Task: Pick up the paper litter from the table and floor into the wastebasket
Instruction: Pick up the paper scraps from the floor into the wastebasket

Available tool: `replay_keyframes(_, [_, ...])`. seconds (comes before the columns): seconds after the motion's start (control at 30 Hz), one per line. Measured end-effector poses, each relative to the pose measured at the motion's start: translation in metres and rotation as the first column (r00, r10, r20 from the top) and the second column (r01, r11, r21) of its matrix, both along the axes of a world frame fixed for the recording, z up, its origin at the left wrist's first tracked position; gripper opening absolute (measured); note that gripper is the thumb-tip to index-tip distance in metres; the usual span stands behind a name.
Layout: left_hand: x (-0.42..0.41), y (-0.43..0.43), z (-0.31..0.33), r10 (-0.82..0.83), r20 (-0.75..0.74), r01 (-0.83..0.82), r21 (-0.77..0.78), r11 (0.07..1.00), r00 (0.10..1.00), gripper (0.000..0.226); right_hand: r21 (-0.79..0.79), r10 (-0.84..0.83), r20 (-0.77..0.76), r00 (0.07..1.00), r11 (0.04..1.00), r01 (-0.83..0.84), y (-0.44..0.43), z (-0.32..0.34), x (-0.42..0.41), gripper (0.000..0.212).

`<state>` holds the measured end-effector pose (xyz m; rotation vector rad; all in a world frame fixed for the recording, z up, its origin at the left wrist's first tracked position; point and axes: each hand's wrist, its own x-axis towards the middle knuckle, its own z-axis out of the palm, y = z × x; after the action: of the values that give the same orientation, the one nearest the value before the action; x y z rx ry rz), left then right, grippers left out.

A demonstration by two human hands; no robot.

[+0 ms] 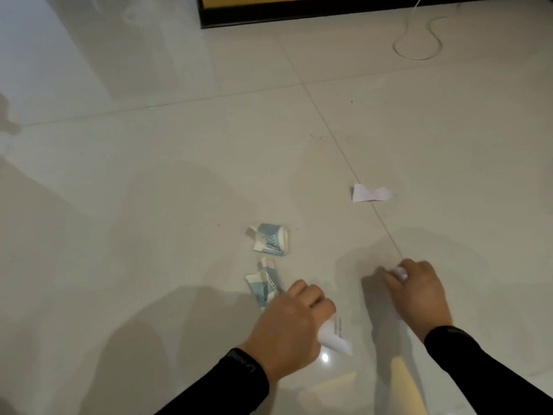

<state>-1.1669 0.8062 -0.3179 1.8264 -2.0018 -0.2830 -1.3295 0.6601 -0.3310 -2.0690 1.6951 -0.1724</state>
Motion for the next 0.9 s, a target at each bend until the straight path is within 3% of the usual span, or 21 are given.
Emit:
replay_keyframes(0.1, [0.031, 0.005, 0.010, 0.376, -0.181, -0.383, -0.005, 0.924, 0.909, 0.026, -0.089, 0.186, 0.144, 0.972, 0.981, -0.175, -0.001, 0.015, 0.059, 0.046])
replay_keyframes(0.2, [0.053, 0.005, 0.008, 0.715, -0.291, -0.703, 0.167, 0.692, 0.635, 0.015, 0.003, 0.360, 0.223, 0.906, 0.929, -0.370, -0.003, 0.022, 0.115, 0.037])
replay_keyframes(0.27, [0.052, 0.002, 0.000, 0.808, -0.372, -0.722, 0.375, 0.581, 0.457, 0.026, 0.092, 0.492, 0.162, 0.855, 0.855, -0.510, -0.005, 0.020, 0.142, 0.036])
replay_keyframes(0.3, [0.049, 0.001, -0.006, 0.830, -0.343, -0.689, 0.465, 0.557, 0.440, 0.031, 0.138, 0.542, 0.113, 0.832, 0.821, -0.554, -0.005, 0.016, 0.153, 0.041])
replay_keyframes(0.37, [0.045, -0.004, -0.018, 0.841, -0.191, -0.657, 0.547, 0.519, 0.506, 0.026, 0.192, 0.585, 0.038, 0.810, 0.791, -0.580, -0.003, 0.008, 0.166, 0.047])
replay_keyframes(0.43, [0.045, -0.006, -0.024, 0.843, -0.113, -0.675, 0.547, 0.495, 0.526, 0.016, 0.168, 0.558, 0.046, 0.828, 0.813, -0.557, -0.001, 0.003, 0.169, 0.033])
replay_keyframes(0.5, [0.047, -0.008, -0.028, 0.841, -0.145, -0.677, 0.530, 0.511, 0.521, 0.015, 0.138, 0.486, 0.111, 0.867, 0.857, -0.497, -0.011, 0.001, 0.165, 0.027])
replay_keyframes(0.57, [0.049, -0.009, -0.030, 0.865, -0.183, -0.682, 0.549, 0.484, 0.467, 0.027, 0.111, 0.367, 0.181, 0.912, 0.914, -0.390, -0.035, 0.006, 0.155, 0.041])
replay_keyframes(0.63, [0.052, -0.008, -0.033, 0.886, -0.213, -0.675, 0.582, 0.454, 0.412, 0.023, 0.095, 0.238, 0.206, 0.949, 0.960, -0.262, -0.075, 0.011, 0.139, 0.063])
replay_keyframes(0.7, [0.053, -0.008, -0.036, 0.887, -0.198, -0.664, 0.599, 0.447, 0.418, 0.017, 0.130, 0.133, 0.132, 0.982, 0.980, -0.151, -0.115, 0.016, 0.119, 0.085])
replay_keyframes(0.77, [0.053, -0.008, -0.036, 0.887, -0.188, -0.669, 0.597, 0.444, 0.421, 0.018, 0.249, 0.038, 0.084, 0.996, 0.967, -0.058, -0.140, 0.014, 0.103, 0.094])
replay_keyframes(0.83, [0.051, -0.010, -0.037, 0.894, -0.189, -0.686, 0.584, 0.435, 0.407, 0.022, 0.388, -0.054, 0.129, 0.990, 0.922, 0.000, -0.150, 0.006, 0.095, 0.072])
replay_keyframes(0.9, [0.051, -0.012, -0.040, 0.895, -0.177, -0.689, 0.584, 0.430, 0.409, 0.024, 0.425, -0.087, 0.170, 0.982, 0.905, 0.007, -0.152, -0.005, 0.092, 0.039])
